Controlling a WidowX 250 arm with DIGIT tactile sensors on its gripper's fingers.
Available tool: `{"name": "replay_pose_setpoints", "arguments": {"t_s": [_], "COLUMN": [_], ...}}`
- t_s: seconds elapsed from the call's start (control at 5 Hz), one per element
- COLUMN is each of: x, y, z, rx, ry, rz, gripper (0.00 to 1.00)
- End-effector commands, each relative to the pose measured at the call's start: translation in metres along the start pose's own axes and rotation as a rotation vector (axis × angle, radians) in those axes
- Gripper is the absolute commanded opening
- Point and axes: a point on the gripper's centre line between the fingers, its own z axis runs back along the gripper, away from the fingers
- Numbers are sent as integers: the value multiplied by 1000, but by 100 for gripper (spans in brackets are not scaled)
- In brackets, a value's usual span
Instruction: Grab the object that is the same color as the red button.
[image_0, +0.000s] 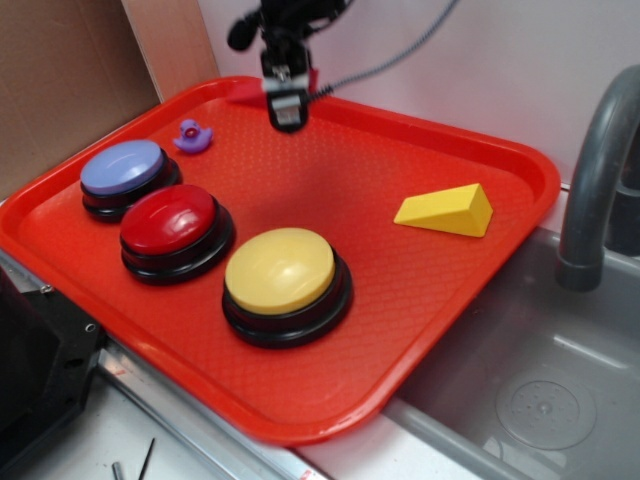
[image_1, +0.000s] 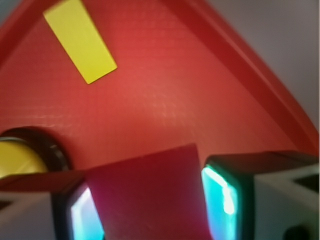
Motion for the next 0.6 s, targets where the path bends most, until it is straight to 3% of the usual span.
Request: {"name": "replay_pose_setpoints", "arguments": {"t_s": [0.0, 0.2, 0.4], "x": [-17, -14, -10], "y": [1, 2, 8], "z": [80, 84, 74], "rx": [94, 123, 125], "ry": [-41, -42, 30], "rz": [482, 679, 729], "gripper": [0, 0, 0]}}
